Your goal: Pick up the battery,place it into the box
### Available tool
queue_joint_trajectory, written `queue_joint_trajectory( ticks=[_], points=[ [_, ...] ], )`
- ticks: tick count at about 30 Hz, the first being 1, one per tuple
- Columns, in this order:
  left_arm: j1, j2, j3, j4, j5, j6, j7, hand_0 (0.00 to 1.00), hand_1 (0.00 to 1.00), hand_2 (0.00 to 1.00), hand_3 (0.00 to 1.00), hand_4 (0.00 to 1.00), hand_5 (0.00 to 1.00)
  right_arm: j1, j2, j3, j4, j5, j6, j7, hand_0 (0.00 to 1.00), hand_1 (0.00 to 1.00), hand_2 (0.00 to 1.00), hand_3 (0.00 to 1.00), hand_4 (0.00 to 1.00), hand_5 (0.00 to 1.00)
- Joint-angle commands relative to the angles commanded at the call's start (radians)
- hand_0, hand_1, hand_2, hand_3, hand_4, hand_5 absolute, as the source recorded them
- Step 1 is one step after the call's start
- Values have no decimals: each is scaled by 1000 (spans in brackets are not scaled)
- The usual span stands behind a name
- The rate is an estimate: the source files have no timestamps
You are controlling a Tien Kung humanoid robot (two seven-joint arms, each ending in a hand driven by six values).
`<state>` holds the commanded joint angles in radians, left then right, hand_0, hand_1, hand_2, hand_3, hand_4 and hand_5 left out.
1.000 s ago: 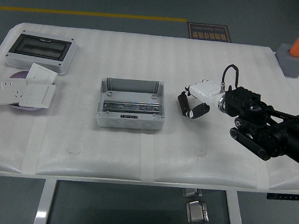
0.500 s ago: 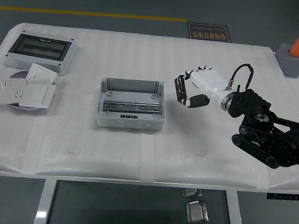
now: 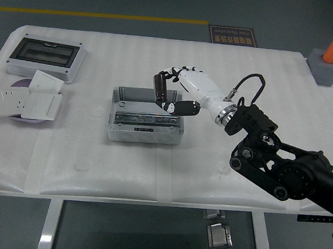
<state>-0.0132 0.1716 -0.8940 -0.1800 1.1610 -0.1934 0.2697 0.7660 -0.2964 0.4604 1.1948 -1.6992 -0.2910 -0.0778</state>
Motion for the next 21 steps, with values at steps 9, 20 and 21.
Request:
queue_joint_trajectory(
  ticks=[9,20,21],
  points=[
    [-7,1,9,0,-12,-2,0,607,634,397,465,446,462,8,9,-34,-56,5,26,-6,970,802,863,927,899,548],
    [-6,2,-2,0,-3,-5,6,607,633,394,460,444,461,6,6,-29,-60,2,23,-9,998,937,995,998,998,685],
    [-6,1,-3,0,-3,-4,6,607,633,394,460,444,461,3,2,-20,-61,3,20,-8,998,937,995,998,998,685]
  ],
)
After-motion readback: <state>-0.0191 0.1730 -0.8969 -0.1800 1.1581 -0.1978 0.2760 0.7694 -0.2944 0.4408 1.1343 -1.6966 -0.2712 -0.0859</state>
